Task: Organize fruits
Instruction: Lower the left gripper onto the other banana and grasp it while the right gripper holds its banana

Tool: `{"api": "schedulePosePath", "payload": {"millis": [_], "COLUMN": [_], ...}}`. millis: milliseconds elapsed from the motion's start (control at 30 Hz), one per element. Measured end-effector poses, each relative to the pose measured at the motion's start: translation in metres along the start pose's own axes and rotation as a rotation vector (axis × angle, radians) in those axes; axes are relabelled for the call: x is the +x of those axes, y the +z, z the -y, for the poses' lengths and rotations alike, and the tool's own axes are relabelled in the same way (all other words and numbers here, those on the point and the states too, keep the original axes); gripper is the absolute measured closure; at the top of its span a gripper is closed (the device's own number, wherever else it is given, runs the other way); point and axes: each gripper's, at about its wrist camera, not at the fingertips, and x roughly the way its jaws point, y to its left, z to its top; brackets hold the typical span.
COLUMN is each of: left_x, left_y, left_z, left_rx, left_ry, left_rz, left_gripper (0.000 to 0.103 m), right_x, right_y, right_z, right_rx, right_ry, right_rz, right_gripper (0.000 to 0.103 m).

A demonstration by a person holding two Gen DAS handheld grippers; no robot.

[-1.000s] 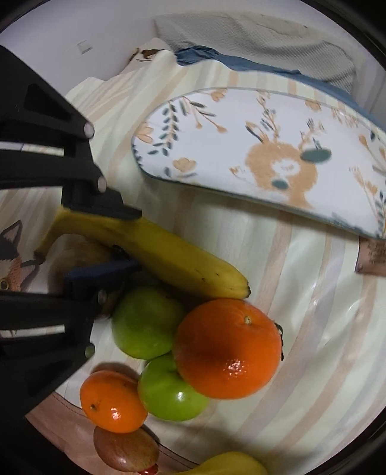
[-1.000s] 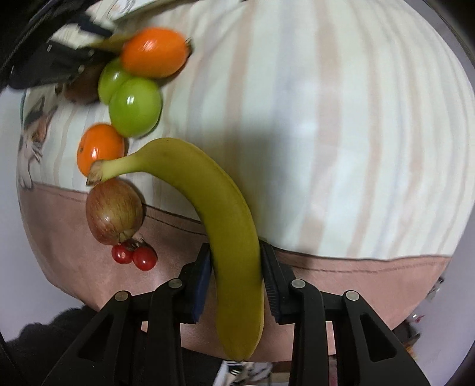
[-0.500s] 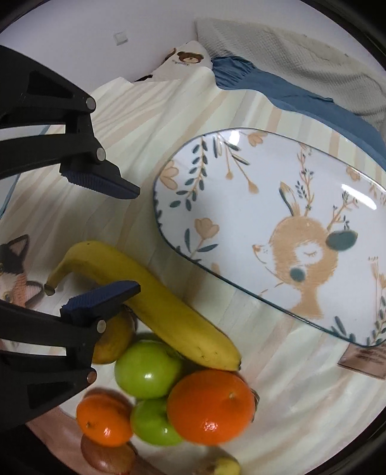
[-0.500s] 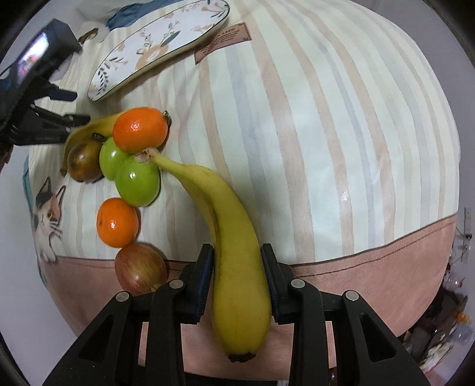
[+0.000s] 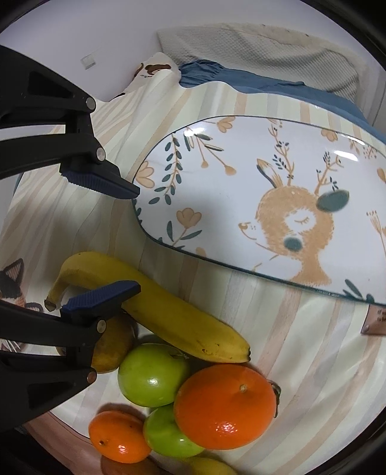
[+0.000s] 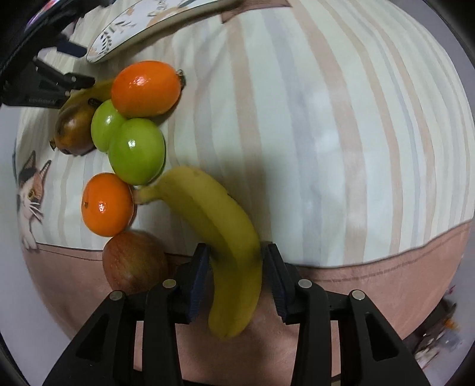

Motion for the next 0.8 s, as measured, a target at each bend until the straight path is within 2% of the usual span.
{"api": "schedulePosePath", "payload": {"millis": [133, 233, 433, 667, 800], "left_x": [-0.007, -0.002, -0.003, 0.000, 0.001], "left_y": [0.009, 0.012, 0.013, 0.016, 0.014], "left_z": [0.007, 0.004, 0.013, -0.003, -0.018], "left_rx": [-0.014, -0.045, 0.034, 0.025, -0.013], "left_ry": [-0.047, -0.084, -0.064, -0.145, -0.229], "left_rz": [-0.023, -0.041, -0.036, -0.046, -0.015], "left_gripper": [0.047, 0.045, 0.044, 0.044, 0.044], "right_x": [0.013, 0.015, 0.010, -0.003, -0.007], "right_y": [0.003, 0.004, 0.005, 0.012, 0.009], "right_z": [-0.012, -0.006, 0.003, 0.030, 0.047], "right_rx": [0.002, 0.016, 0.039, 0.065, 0.071], "right_ry": [0.005, 0.015, 0.025, 0.056, 0.070], "right_rz": [-0.001, -0.010, -0.011, -0.024, -0.025], "right_gripper": [0.061, 0.061, 0.060, 0.060, 0.060]}}
